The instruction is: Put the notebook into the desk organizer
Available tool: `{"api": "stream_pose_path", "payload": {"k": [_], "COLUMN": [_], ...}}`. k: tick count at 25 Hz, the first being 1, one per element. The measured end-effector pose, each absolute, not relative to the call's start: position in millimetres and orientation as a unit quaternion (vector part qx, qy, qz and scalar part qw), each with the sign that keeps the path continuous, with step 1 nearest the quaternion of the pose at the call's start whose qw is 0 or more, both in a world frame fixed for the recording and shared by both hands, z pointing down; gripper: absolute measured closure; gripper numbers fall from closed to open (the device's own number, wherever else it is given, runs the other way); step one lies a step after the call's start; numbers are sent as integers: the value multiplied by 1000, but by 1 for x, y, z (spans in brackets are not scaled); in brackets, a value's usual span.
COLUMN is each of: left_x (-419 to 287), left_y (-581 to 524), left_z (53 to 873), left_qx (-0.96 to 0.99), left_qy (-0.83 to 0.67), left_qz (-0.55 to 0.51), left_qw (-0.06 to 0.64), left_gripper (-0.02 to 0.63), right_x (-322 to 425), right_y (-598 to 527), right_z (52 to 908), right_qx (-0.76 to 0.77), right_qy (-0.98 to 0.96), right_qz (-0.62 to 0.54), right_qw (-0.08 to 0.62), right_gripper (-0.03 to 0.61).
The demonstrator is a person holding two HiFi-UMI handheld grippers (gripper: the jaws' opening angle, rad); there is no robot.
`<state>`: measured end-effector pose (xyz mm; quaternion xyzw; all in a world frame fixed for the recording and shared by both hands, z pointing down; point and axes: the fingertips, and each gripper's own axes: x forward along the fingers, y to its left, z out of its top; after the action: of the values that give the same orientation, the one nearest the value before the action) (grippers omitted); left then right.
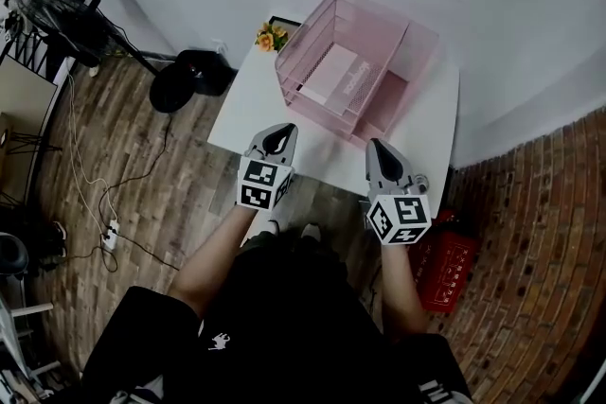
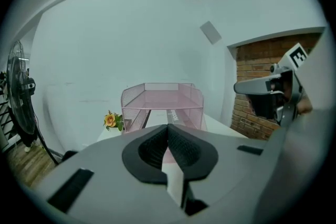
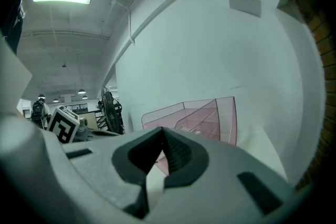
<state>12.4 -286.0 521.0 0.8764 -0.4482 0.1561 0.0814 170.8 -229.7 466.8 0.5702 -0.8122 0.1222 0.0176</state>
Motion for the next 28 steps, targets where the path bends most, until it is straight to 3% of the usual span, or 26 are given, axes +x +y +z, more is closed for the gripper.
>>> {"api": "stream_pose_path", "payload": {"k": [10,28], "left_x": [-25,-105], "left_y": [-258,-228], "left_z": [500,441], "left_qx": [898,923], "left_qy": [-409,-374], "left_qz": [143,95], "left_qw": [76,3], "left_gripper": [609,611], "right_x": [139,88], "right_y": [-198,-113], "right_z": [443,392], "right_qx": [605,689], "right_qy": [-789,-722], "right_qz": [106,58], "right_qw": [16,-2], "right_gripper": [577,577]}}
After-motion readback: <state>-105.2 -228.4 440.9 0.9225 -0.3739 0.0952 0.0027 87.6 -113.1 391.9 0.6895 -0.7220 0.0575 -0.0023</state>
